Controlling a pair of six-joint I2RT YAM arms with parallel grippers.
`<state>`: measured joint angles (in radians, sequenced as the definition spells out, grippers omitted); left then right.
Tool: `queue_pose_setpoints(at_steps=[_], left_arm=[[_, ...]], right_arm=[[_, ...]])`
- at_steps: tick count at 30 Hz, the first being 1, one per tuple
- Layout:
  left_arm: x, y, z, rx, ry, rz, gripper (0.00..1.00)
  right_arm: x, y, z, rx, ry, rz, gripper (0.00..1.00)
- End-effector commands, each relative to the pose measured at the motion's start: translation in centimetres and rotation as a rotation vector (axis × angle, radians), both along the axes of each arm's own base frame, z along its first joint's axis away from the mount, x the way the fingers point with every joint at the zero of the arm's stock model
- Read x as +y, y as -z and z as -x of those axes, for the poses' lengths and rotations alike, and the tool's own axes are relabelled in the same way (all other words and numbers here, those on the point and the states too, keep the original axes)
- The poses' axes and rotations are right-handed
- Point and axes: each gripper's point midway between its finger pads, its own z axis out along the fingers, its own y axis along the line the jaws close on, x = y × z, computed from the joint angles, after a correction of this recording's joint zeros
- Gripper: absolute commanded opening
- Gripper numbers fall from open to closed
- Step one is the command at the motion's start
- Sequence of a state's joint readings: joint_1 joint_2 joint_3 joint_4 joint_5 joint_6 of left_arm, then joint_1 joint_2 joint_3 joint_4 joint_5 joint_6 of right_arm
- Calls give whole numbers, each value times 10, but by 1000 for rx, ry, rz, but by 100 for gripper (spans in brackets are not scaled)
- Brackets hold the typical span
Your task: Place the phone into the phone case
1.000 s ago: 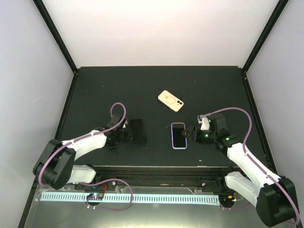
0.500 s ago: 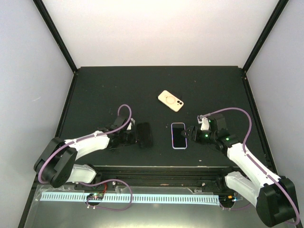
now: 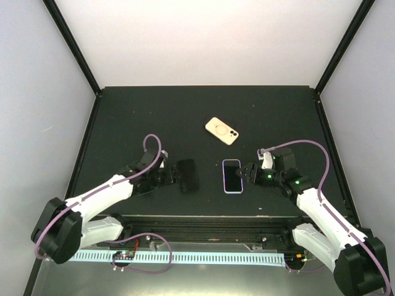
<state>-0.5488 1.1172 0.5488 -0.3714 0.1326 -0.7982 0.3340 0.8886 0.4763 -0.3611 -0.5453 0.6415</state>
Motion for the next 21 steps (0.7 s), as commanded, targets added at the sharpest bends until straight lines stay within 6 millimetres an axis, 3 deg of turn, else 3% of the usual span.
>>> queue_pose_setpoints(at_steps=[1, 7, 12, 21], left_arm=[[41, -17, -10, -42, -109, -117, 91], [92, -24, -19, -59, -216, -179, 98], [124, -10, -21, 7, -288, -229, 99], [138, 24, -23, 129, -323, -222, 99]], right_arm=[[2, -12, 0, -27, -8, -17, 65], [2, -14, 1, -37, -16, -19, 66], [3, -17, 2, -41, -19, -27, 66], [4, -19, 3, -46, -26, -35, 66]])
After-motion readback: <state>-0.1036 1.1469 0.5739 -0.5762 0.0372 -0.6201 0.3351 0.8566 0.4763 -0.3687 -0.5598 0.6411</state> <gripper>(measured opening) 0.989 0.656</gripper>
